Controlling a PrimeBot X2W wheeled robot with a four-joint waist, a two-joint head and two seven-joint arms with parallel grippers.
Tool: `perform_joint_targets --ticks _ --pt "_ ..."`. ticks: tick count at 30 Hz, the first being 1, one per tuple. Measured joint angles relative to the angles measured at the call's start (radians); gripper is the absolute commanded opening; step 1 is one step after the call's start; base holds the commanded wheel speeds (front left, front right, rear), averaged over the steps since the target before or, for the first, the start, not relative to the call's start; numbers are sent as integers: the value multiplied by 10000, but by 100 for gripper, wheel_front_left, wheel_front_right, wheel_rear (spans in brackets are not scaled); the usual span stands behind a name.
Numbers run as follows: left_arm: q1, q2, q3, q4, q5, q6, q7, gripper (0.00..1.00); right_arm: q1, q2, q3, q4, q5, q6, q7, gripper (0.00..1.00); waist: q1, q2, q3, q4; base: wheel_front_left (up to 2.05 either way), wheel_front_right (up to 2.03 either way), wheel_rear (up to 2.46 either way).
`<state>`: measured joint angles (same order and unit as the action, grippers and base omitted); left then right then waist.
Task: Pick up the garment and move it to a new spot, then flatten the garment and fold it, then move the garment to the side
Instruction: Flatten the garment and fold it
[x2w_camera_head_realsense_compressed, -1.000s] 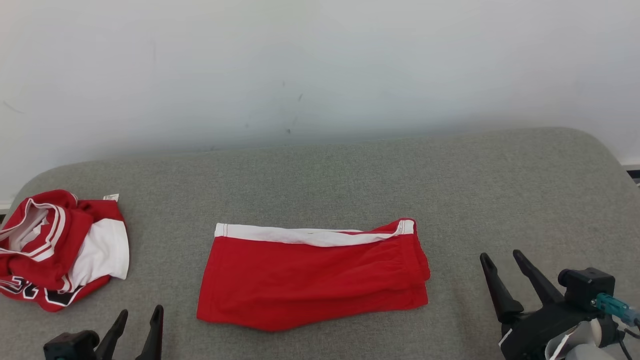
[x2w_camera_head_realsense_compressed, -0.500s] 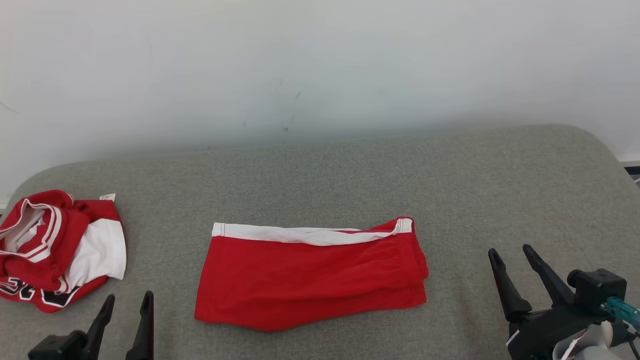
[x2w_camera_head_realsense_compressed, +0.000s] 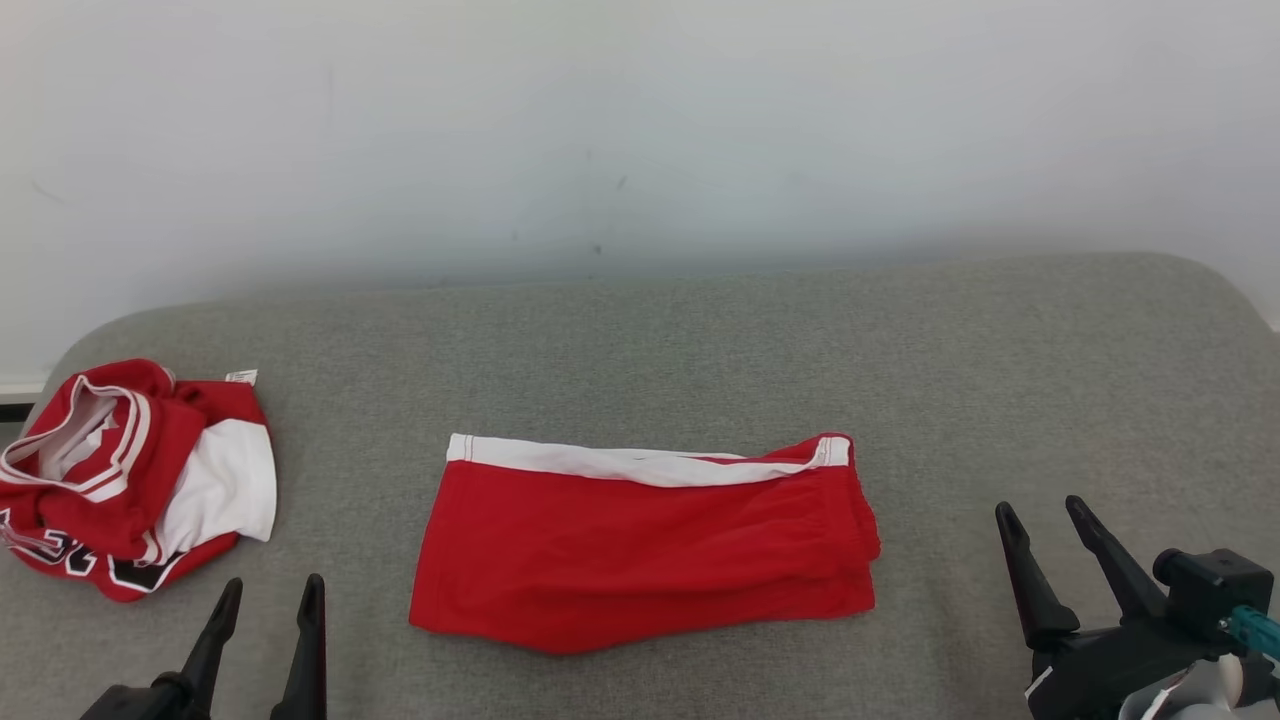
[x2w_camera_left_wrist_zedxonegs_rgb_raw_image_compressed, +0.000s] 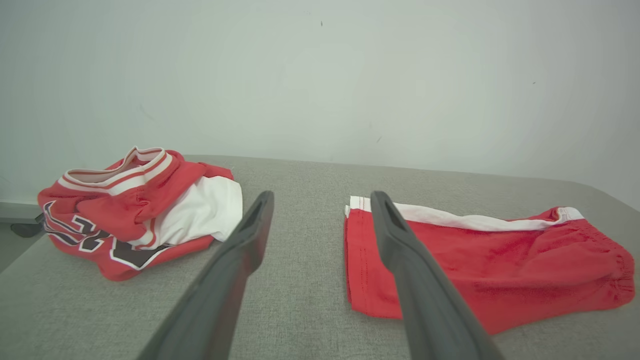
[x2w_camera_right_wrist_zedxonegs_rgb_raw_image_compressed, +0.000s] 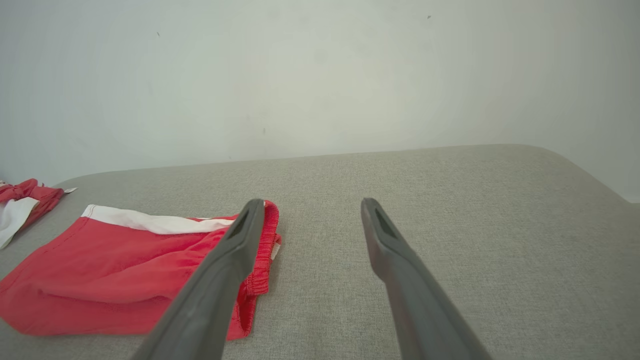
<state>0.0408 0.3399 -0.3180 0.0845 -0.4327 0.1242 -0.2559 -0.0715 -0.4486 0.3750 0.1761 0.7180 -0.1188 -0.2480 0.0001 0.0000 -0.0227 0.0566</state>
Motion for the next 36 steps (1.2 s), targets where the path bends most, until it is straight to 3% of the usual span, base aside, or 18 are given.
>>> perform_joint_targets --ticks 16,24,36 --pt "112 -286 -96 -554 566 2 171 100 -1847 880 917 1810 31 50 1285 100 0 0 113 740 0 0 0" --pt "-12 -395 -153 -608 573 2 355 100 -2843 1281 1361 3572 104 176 2474 100 0 0 232 1193 0 0 0" --pt "-36 -420 -142 -715 606 2 472 100 -3607 1701 1544 5024 146 221 3373 100 0 1 354 1395 0 0 0"
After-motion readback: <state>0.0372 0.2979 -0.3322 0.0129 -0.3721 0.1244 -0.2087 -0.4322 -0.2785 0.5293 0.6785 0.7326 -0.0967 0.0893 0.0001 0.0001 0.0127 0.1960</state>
